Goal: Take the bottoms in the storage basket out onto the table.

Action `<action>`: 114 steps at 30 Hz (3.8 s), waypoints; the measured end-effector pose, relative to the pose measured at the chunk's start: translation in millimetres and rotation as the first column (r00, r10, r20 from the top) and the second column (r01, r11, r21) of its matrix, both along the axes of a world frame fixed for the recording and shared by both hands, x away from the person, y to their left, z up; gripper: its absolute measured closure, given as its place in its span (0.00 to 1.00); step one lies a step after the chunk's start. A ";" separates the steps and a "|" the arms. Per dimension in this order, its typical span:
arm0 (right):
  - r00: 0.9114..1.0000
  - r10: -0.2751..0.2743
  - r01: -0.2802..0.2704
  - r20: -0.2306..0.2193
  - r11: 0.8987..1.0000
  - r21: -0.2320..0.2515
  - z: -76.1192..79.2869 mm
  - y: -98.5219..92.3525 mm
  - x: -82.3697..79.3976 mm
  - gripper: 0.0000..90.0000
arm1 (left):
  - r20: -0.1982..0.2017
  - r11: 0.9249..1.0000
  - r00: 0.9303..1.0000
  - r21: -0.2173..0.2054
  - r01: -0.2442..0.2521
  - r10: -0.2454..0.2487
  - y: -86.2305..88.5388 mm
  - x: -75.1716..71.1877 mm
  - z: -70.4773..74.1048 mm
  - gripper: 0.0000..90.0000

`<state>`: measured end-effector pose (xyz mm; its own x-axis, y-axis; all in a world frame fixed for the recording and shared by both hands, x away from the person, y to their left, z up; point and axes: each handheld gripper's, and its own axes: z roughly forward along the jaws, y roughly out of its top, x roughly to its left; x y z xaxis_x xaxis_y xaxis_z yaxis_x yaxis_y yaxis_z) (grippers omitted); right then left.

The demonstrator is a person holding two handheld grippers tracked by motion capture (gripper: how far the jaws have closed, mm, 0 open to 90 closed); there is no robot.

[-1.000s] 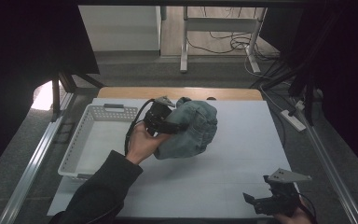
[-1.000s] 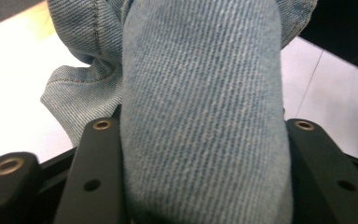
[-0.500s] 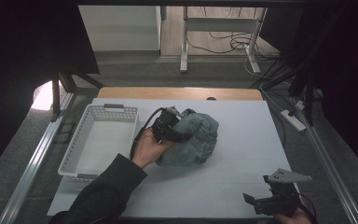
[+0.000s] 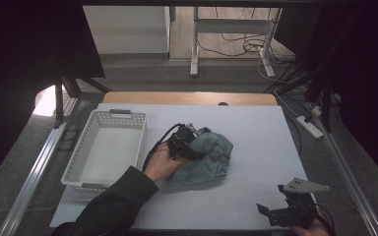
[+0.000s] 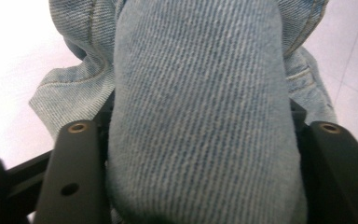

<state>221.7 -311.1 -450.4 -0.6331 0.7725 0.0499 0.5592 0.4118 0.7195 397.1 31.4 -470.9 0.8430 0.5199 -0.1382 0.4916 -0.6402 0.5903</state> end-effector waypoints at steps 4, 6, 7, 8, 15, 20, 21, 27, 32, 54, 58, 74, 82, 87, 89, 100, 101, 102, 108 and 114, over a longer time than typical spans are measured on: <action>1.000 0.002 -0.002 0.002 1.000 -0.001 0.0 0.0 0.0 0.02 | 0.002 1.000 1.000 0.002 0.003 -0.003 0.4 1.4 -5.0 0.38; 1.000 0.002 -0.002 0.001 1.000 -0.001 0.0 0.0 0.0 0.02 | -0.005 1.000 1.000 0.000 -0.001 0.001 0.9 2.7 -8.5 0.34; 1.000 0.002 -0.002 0.001 1.000 0.000 0.0 0.0 0.0 0.02 | -0.008 1.000 1.000 -0.003 -0.005 0.005 1.2 3.1 -10.4 0.32; 1.000 0.002 -0.002 0.000 1.000 0.000 0.0 0.1 0.0 0.02 | -0.010 1.000 1.000 -0.010 -0.013 0.012 0.9 3.1 -12.6 0.30; 1.000 0.002 -0.002 0.000 1.000 0.000 -0.1 0.0 0.1 0.02 | 0.012 1.000 1.000 0.021 -0.014 0.013 -3.5 2.2 -24.3 0.13; 1.000 0.002 -0.002 -0.001 1.000 -0.001 -0.1 0.1 0.0 0.02 | 0.018 0.999 1.000 0.027 -0.018 0.018 -5.8 1.0 -29.3 0.06; 1.000 0.002 -0.002 -0.001 1.000 -0.001 -0.1 0.1 0.0 0.02 | 0.017 1.000 1.000 0.025 -0.018 0.018 -5.7 1.0 -29.9 0.05; 1.000 0.003 -0.003 -0.001 1.000 -0.003 -0.1 0.2 0.0 0.02 | 0.010 1.000 1.000 0.016 -0.012 0.012 -5.2 1.5 -31.1 0.02; 1.000 0.004 -0.004 -0.001 1.000 0.000 -0.1 0.1 0.1 0.02 | -0.008 1.000 1.000 0.005 -0.006 0.006 -4.8 2.6 -30.1 0.01; 1.000 0.009 -0.009 0.000 1.000 0.004 0.1 0.1 -0.3 0.02 | 0.034 1.000 0.999 -0.005 0.020 -0.020 -5.6 -1.5 -17.3 0.00; 1.000 0.009 -0.009 0.001 1.000 0.002 0.2 0.3 -0.5 0.02 | 0.039 1.000 0.999 -0.005 0.020 -0.020 -5.5 -2.2 -15.6 0.00; 1.000 0.010 -0.010 0.003 1.000 0.007 0.3 0.0 -0.5 0.02 | 0.057 0.996 0.998 -0.084 0.010 -0.006 2.3 -6.1 3.5 0.00; 1.000 0.010 -0.010 0.002 1.000 0.005 0.4 0.1 -0.5 0.02 | 0.063 0.993 0.998 -0.119 0.020 -0.013 5.9 -7.8 10.4 0.00; 1.000 0.010 -0.010 0.003 1.000 0.005 0.3 0.1 -0.5 0.02 | 0.064 0.989 0.998 -0.146 0.037 -0.028 7.6 -8.9 14.6 0.00; 1.000 0.010 -0.010 0.003 1.000 0.004 0.4 0.1 -0.5 0.02 | 0.062 0.989 0.997 -0.145 0.044 -0.035 7.9 -9.2 15.2 0.00; 1.000 0.013 -0.013 0.002 1.000 0.004 0.3 0.1 -0.3 0.02 | 0.048 0.972 0.997 -0.223 0.077 -0.068 13.8 -8.8 19.6 0.00; 1.000 0.013 -0.013 0.002 1.000 0.004 0.3 0.1 -0.3 0.02 | 0.050 0.972 0.997 -0.224 0.076 -0.067 14.5 -9.2 20.6 0.00; 1.000 0.013 -0.013 0.002 1.000 0.003 0.3 0.1 -0.3 0.02 | 0.051 0.971 0.996 -0.226 0.076 -0.066 14.9 -9.8 21.6 0.00; 1.000 0.014 -0.014 0.001 1.000 0.003 0.3 0.3 -0.3 0.02 | 0.068 0.973 0.996 -0.219 0.079 -0.066 15.7 -13.9 24.8 0.00; 1.000 0.014 -0.014 0.002 1.000 0.003 0.3 0.3 -0.3 0.02 | 0.080 0.977 0.995 -0.202 0.068 -0.053 15.6 -17.5 26.0 0.00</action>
<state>221.4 -310.8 -450.1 -0.6441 0.7633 0.0510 0.5522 0.4177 0.7215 379.6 47.0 -444.9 0.8840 0.4345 -0.1725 0.4057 -0.5294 0.7451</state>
